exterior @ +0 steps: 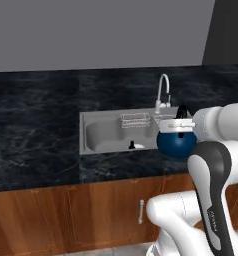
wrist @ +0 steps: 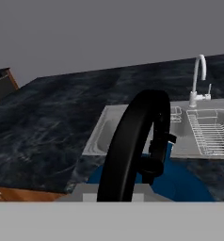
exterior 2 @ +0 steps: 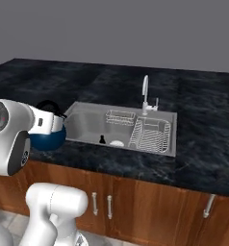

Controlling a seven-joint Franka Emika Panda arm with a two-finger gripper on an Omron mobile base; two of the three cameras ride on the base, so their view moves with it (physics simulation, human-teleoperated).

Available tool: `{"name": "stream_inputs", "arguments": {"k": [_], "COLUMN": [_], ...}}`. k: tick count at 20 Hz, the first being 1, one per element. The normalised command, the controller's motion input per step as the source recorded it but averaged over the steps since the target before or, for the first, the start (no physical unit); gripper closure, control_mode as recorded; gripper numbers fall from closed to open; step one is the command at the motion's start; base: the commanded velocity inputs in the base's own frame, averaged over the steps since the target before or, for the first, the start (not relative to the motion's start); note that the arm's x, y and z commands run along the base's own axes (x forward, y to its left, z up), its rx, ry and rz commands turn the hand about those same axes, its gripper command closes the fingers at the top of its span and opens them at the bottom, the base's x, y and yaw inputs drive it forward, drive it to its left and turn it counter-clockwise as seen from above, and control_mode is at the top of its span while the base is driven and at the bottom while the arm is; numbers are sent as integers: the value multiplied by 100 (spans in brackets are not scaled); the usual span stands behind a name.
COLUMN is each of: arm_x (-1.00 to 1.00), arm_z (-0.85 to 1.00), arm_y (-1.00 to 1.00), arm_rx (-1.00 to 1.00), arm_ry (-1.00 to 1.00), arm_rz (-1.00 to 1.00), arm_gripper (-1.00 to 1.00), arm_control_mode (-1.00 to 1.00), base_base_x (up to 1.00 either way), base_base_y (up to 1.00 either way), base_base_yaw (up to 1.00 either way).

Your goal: Open the cabinet, pick the kettle from the cabinet, and place it in the sink.

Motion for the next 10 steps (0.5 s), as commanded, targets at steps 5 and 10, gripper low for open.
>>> {"name": "stream_inputs", "arguments": {"k": [5,10], "arm_x": [0,0], "arm_z": [0,0], "arm_y": [0,0], "arm_rx": [0,0], "arm_ry": [0,0], "arm_rz": [0,0], "arm_gripper": [100,100], "arm_control_mode": [100,100], "base_base_x": [17,26], "base_base_y": [66,62], "base_base_yaw": [-10,-13]}}
